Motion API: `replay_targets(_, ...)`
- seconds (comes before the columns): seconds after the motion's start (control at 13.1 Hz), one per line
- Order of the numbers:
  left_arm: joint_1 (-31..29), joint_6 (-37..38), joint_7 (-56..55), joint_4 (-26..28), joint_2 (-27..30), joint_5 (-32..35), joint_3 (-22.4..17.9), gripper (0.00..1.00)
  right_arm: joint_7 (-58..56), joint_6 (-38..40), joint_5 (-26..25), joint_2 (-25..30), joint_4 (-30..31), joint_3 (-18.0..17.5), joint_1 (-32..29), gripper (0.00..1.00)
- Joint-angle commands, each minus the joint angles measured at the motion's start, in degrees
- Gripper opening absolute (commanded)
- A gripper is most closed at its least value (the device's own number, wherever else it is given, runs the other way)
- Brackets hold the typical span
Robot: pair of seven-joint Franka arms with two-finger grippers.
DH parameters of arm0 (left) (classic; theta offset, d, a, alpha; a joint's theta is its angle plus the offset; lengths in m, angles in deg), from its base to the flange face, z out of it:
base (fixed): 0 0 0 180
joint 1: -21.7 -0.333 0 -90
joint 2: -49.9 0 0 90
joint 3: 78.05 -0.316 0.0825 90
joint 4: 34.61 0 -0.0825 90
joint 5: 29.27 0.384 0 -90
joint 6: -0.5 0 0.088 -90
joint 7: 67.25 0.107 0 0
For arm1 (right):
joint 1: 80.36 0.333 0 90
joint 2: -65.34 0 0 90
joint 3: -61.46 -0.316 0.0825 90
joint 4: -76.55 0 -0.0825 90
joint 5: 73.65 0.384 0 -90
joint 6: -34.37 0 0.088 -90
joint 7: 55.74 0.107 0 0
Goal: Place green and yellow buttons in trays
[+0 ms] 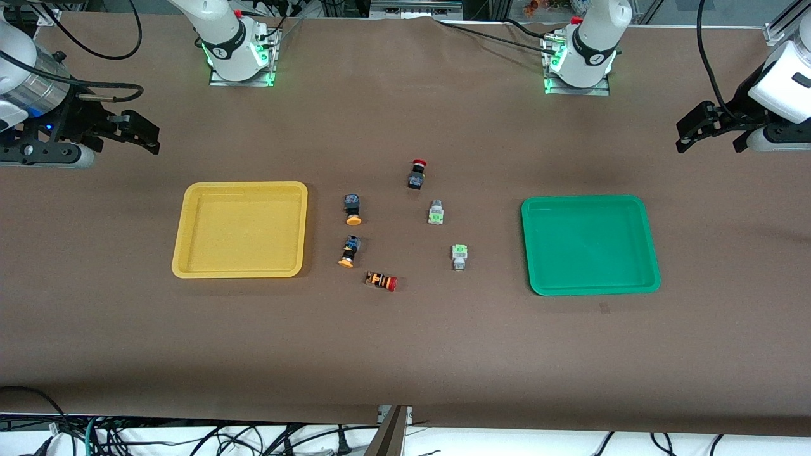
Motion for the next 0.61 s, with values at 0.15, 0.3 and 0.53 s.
replay_targets(0.15,2.47,2.36,-1.0,-2.77,-10.85,-1.76,7.14,1.0,-0.69,-3.98,0.53,-8.11,2.03,-0.87,2.26,1.0)
replay_targets(0.3,2.56,-1.4,-3.71,-6.71,-18.83,-2.12,11.71,1.0,0.45,-6.62,3.77,-12.42,2.04,-2.97,2.61,1.0)
replay_targets(0.53,5.62,-17.88,-5.84,-7.7,-27.99,-1.41,13.32,1.0,10.77,-13.91,7.48,-20.23,2.04,-6.13,4.45,1.0)
